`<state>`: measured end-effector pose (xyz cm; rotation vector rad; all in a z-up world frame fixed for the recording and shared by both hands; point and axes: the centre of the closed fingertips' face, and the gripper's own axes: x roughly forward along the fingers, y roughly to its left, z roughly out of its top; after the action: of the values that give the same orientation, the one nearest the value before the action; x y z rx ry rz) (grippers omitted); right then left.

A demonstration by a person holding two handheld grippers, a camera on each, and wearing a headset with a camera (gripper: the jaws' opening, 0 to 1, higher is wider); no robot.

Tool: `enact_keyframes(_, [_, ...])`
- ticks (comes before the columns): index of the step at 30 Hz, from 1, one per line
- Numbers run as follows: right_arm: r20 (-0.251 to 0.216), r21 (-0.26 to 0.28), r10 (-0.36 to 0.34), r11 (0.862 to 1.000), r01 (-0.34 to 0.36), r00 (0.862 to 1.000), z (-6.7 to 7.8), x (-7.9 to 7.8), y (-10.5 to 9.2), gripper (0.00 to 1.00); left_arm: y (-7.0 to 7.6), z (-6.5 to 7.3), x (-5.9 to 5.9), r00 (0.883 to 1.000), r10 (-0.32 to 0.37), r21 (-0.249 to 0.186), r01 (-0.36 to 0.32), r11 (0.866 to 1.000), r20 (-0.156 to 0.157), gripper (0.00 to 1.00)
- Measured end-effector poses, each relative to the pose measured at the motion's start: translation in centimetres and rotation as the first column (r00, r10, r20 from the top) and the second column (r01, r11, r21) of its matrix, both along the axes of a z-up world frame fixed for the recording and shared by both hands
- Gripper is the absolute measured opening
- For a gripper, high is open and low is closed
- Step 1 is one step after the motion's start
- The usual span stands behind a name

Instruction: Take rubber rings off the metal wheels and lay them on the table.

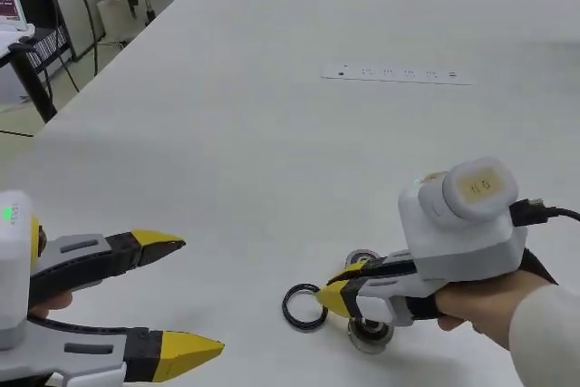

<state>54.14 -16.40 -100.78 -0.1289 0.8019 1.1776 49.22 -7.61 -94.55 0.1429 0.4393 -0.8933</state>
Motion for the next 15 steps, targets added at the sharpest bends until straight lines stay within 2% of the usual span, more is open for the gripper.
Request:
enact_keyframes(3, [-0.034, 0.064, -0.026, 0.998, 0.029, 0.999, 1.1, 0.0, 0.3, 0.11, -0.3, 0.2, 0.0, 1.000, -0.006, -0.003, 0.006, 1.000, 0.009, 0.70])
enact_keyframes(4, [-0.035, 0.067, -0.023, 0.997, 0.026, 0.999, 1.3, 0.0, 0.3, 0.12, -0.3, 0.3, 0.0, 1.000, -0.008, -0.005, 0.008, 1.000, 0.010, 0.70])
enact_keyframes(7, [-0.012, 0.073, -0.017, 0.997, 0.018, 1.000, 1.9, -0.1, 0.4, 0.16, -0.6, 0.4, 0.0, 1.000, -0.011, -0.008, 0.011, 1.000, 0.013, 0.72])
enact_keyframes(12, [-0.017, 0.141, -0.042, 0.989, 0.044, 0.999, 3.9, -0.1, 0.7, 0.21, -0.9, 0.7, 0.2, 0.999, -0.018, -0.010, 0.018, 1.000, 0.026, 0.73])
enact_keyframes(15, [0.001, 0.152, -0.047, 0.987, 0.046, 0.999, 4.7, -0.1, 0.6, 0.25, -1.0, 0.9, 0.2, 0.999, -0.020, -0.013, 0.020, 1.000, 0.032, 0.76])
